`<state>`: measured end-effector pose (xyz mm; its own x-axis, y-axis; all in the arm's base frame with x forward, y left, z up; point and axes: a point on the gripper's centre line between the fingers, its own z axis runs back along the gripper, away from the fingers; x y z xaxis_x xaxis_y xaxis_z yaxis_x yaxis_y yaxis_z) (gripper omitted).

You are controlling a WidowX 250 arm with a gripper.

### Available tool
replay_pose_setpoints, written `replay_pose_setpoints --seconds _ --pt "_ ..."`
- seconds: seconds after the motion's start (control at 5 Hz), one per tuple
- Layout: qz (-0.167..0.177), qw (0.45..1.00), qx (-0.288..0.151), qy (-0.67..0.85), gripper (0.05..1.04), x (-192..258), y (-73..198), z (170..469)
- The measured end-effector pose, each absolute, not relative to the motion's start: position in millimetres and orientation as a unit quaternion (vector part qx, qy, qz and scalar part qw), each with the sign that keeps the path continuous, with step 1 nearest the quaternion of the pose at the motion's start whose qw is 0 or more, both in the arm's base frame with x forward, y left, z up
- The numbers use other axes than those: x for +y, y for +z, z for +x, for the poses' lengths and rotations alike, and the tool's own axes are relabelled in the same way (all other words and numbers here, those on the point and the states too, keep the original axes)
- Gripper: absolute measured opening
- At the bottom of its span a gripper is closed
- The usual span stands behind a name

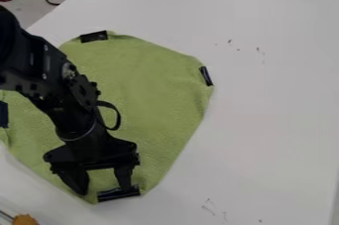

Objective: Fold the cloth from bottom right to top left

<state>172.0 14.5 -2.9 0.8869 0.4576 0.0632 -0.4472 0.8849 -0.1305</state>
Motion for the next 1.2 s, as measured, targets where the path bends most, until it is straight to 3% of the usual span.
replay_pose_setpoints --seconds 0.6,0.8,1.0,1.2 --pt "-0.05 0.97 -0.063 0.231 0.271 18 -5 180" --pt "-0.045 0.974 -0.066 0.213 0.115 19 -5 187" --pt "-0.044 0.975 -0.067 0.208 0.06 19 -5 189" --pt "-0.037 0.976 -0.037 0.21 0.052 14 -3 186"
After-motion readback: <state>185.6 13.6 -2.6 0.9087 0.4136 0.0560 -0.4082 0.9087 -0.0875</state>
